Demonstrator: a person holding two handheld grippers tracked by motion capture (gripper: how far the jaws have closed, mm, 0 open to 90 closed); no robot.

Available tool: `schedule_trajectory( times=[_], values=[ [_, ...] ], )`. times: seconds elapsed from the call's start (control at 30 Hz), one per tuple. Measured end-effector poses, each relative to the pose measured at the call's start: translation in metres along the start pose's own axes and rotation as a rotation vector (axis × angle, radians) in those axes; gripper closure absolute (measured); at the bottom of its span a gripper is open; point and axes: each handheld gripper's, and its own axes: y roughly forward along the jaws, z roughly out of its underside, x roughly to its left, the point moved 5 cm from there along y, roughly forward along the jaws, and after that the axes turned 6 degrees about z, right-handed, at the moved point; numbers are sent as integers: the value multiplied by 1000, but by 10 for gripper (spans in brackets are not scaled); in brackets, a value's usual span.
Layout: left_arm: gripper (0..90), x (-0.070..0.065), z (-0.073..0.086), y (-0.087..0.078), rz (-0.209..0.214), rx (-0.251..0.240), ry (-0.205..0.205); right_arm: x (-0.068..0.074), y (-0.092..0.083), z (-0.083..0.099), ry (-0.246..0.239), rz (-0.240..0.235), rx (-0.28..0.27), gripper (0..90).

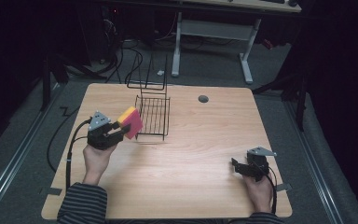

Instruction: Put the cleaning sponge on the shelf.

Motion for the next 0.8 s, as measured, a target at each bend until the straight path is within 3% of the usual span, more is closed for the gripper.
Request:
schedule_trajectory(
  times=[0.33,0.8],
  values=[
    [615,7,-9,13,-14,-3,25,0,0,0,-3,-1,-2,267],
    [616,11,-15,55,-1,10,77,0,0,0,-6,-1,-3,267]
  ],
)
